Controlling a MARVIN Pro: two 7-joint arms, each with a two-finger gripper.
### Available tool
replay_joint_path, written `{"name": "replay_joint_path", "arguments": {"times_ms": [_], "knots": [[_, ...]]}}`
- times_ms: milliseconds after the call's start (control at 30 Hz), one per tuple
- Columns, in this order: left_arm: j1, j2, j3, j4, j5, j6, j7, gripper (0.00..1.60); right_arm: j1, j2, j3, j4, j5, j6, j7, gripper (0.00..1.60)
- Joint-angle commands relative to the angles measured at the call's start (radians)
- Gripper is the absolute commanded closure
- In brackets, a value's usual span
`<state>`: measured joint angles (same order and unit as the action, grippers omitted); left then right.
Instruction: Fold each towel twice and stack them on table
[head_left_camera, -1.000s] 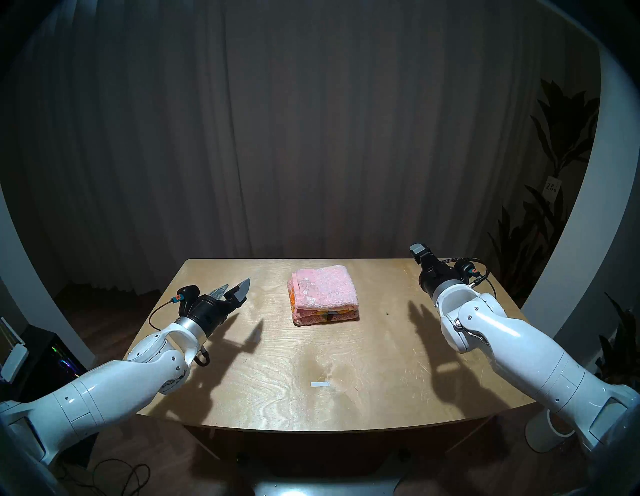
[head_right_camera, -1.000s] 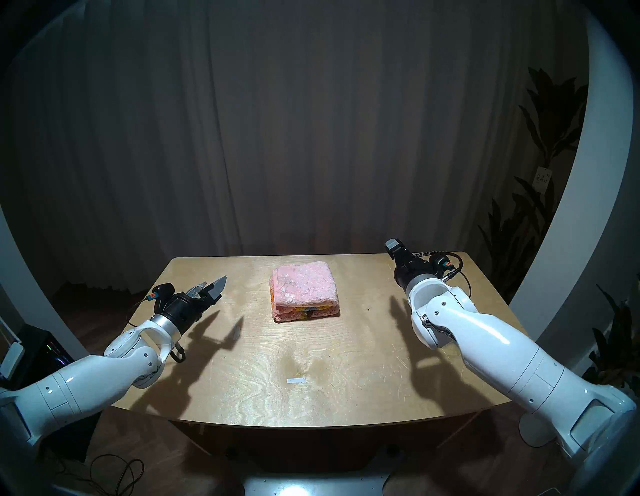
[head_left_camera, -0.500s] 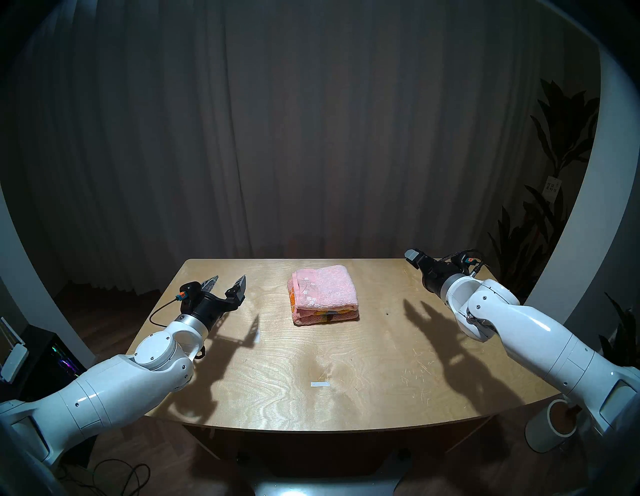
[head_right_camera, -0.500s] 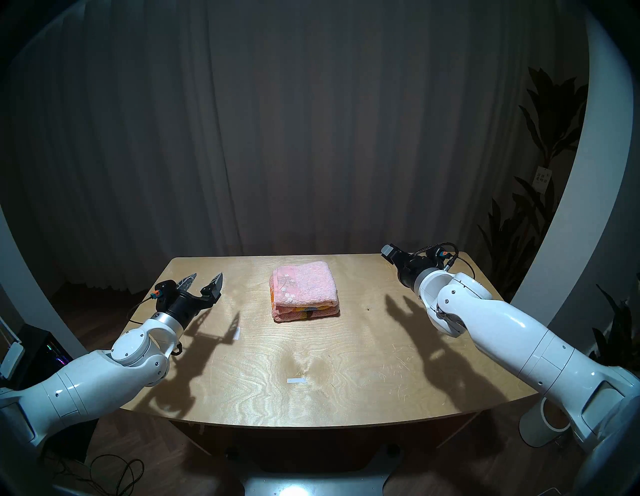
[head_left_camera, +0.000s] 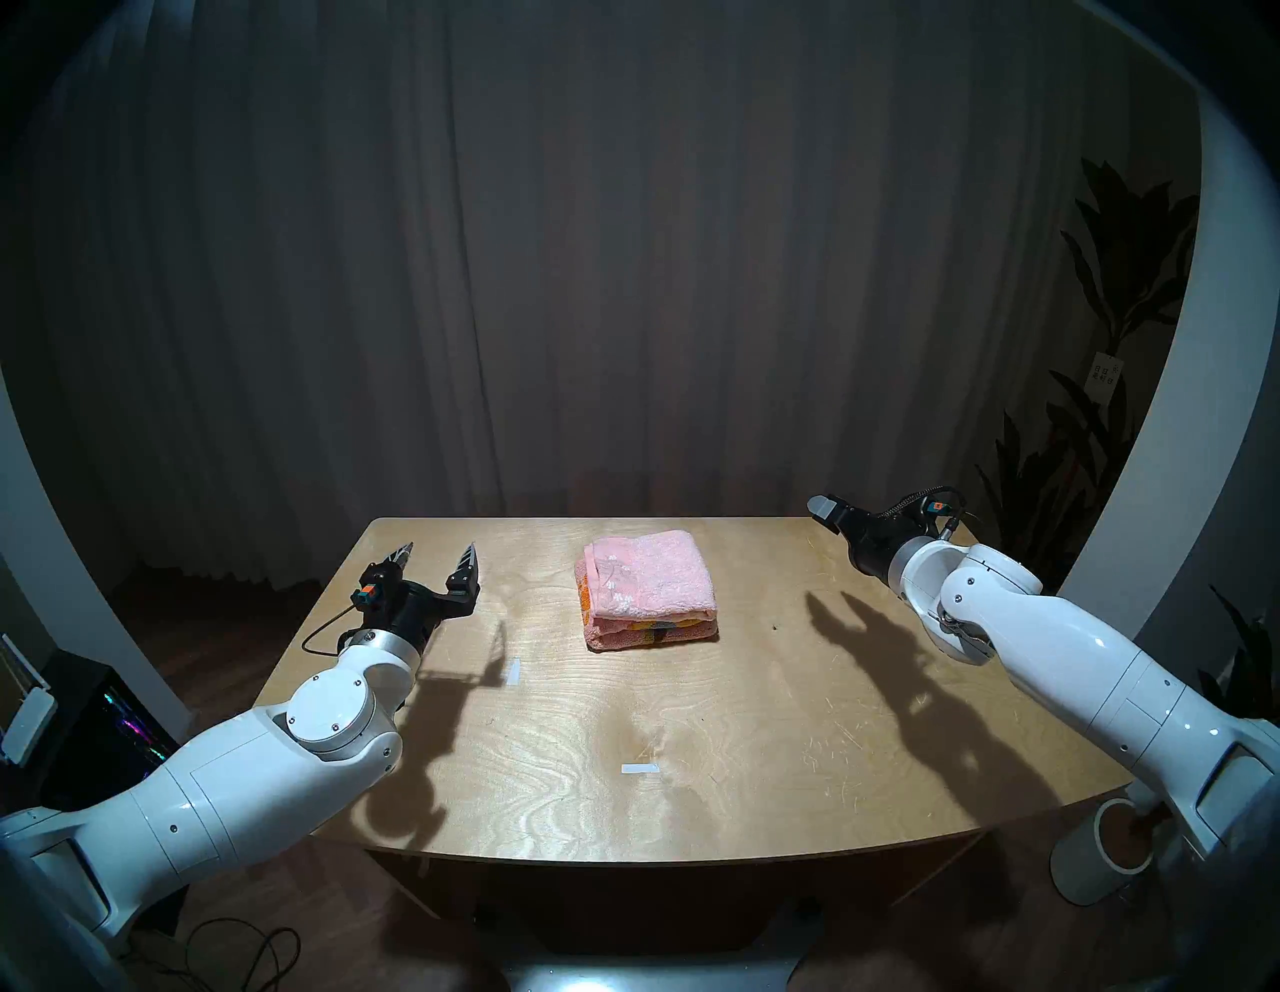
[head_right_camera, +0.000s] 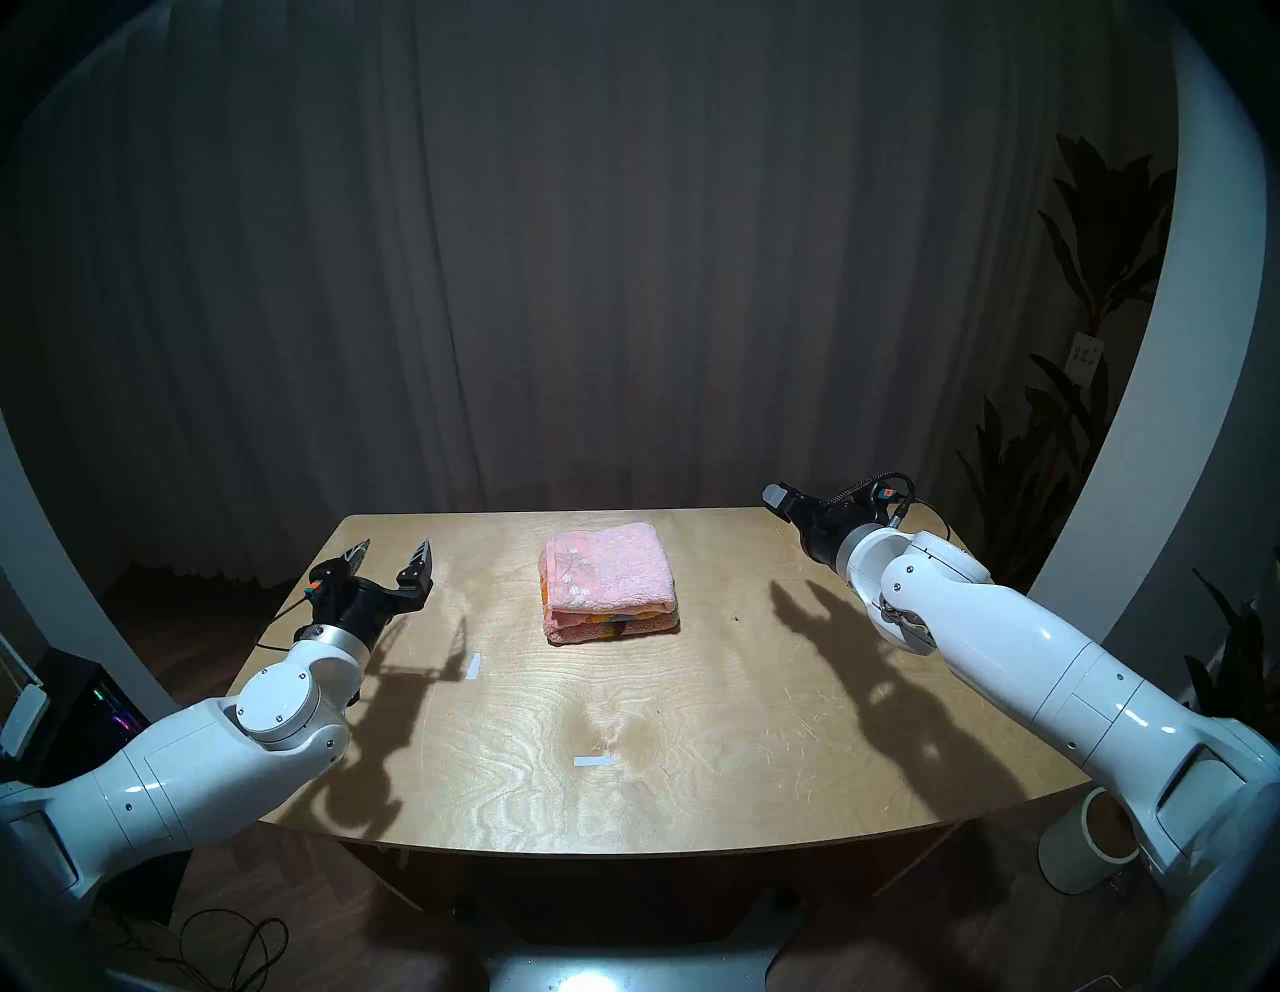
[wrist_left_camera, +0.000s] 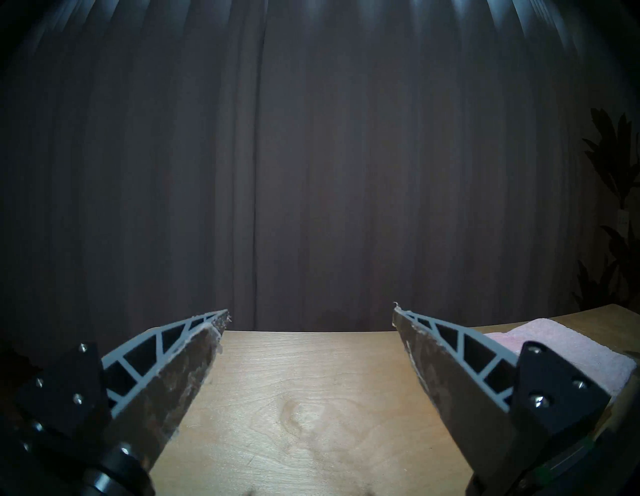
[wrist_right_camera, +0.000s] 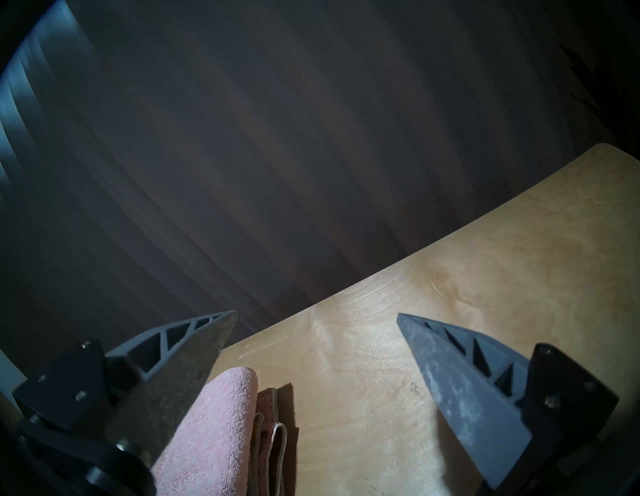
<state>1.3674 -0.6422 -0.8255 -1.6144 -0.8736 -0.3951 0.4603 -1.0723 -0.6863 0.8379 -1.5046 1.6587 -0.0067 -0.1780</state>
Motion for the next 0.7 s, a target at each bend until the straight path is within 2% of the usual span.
{"name": "replay_joint_path", "arguments": {"times_ms": [0,200,367,667], "knots": [[0.004,0.03,-0.014,-0.052,-0.034,0.04,0.016,0.0,0.063,-0.038,-0.012,0.051,-0.056,0.008,0.069,0.0],[-0.001,0.037,-0.004,-0.054,0.002,0.065,0.046,0.0,0.07,-0.026,-0.031,0.075,-0.093,0.021,0.097,0.0],[-0.002,0.035,-0.006,-0.054,-0.008,0.068,0.052,0.0,0.071,-0.023,-0.035,0.083,-0.117,0.01,0.113,0.0],[0.0,0.035,-0.006,-0.055,-0.011,0.067,0.057,0.0,0.029,-0.009,-0.013,0.054,-0.069,0.008,0.08,0.0]]}}
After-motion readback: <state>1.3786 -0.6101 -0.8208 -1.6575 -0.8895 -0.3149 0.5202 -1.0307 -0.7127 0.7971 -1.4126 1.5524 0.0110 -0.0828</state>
